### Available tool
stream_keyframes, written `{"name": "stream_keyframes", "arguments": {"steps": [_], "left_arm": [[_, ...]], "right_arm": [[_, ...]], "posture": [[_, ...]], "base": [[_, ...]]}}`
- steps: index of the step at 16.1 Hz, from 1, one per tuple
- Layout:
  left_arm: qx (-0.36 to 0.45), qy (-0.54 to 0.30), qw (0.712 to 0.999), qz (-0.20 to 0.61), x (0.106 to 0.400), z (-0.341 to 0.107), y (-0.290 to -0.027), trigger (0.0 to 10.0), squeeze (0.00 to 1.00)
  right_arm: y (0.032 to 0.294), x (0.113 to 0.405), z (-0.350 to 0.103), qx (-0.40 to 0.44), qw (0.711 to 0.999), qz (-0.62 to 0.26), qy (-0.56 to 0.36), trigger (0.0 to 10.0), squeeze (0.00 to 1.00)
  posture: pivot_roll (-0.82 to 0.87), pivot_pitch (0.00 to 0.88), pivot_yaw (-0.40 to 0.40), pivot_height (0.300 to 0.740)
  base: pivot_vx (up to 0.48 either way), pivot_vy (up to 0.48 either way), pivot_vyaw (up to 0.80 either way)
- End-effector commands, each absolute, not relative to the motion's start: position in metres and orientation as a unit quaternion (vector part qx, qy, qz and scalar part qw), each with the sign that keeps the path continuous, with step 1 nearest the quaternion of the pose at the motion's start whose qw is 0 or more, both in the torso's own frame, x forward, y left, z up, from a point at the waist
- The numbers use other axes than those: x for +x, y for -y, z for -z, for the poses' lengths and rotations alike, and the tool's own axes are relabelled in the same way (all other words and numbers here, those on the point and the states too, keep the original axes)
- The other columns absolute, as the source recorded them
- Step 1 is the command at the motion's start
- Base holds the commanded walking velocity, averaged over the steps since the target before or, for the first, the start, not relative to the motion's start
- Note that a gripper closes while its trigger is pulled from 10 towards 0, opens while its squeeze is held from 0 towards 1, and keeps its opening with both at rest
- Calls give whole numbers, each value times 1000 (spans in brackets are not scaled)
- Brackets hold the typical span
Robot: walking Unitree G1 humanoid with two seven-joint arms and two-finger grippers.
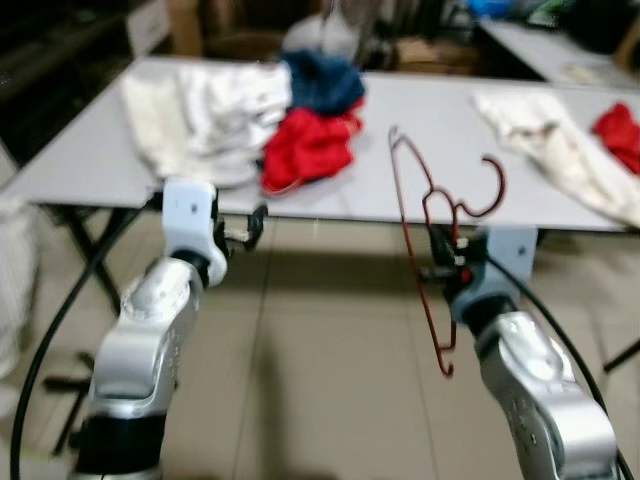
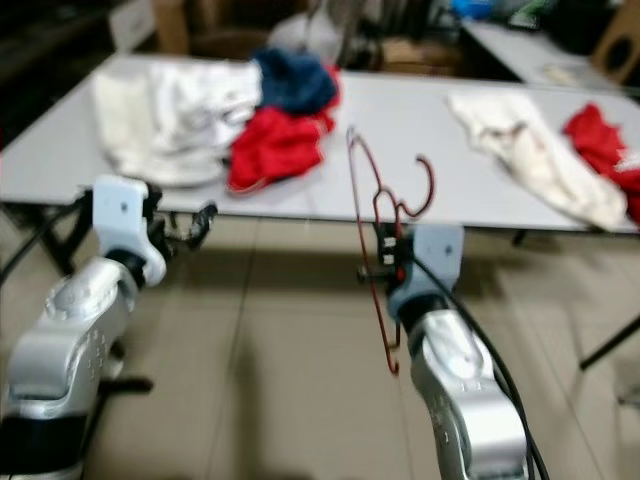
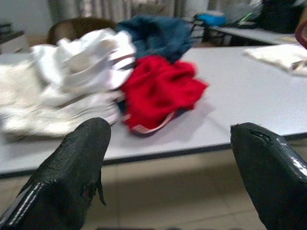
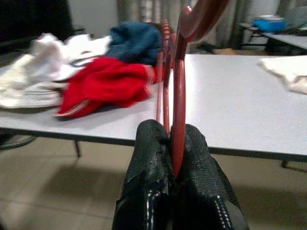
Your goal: Hang hanger
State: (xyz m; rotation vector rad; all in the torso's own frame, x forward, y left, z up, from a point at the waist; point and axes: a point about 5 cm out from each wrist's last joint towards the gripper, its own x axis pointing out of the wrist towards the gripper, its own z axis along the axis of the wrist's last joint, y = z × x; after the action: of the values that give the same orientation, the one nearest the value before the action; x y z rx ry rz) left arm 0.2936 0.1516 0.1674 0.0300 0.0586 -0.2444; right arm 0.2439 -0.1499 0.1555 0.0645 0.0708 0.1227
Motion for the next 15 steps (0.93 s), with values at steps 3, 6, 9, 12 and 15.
{"name": "stream_keyframes", "arguments": {"steps": [3, 6, 9, 12, 15], "left_arm": [[24, -19, 990, 135, 293, -173, -147, 10000, 1000], [24, -21, 990, 138, 293, -173, -145, 10000, 1000], [25, -21, 990, 139, 294, -173, -146, 10000, 1000], [24, -21, 990, 140, 294, -173, -145, 10000, 1000], [23, -21, 990, 141, 295, -173, -145, 10000, 1000]], "right_arm": [[154, 242, -158, 34, 998, -49, -29, 10000, 0], [156, 241, -157, 33, 998, -48, -28, 10000, 0], [157, 241, -157, 33, 998, -48, -29, 10000, 0], [157, 240, -156, 32, 998, -48, -30, 10000, 0], [158, 240, -157, 31, 998, -46, -30, 10000, 0]], "posture": [[-21, 17, -35, 740], [-24, 20, -31, 740], [-27, 18, -30, 740], [-29, 19, -32, 740], [-30, 20, -33, 740]], "base": [[382, 0, 0], [380, 0, 0], [382, 0, 0], [381, 0, 0], [381, 0, 0]]}}
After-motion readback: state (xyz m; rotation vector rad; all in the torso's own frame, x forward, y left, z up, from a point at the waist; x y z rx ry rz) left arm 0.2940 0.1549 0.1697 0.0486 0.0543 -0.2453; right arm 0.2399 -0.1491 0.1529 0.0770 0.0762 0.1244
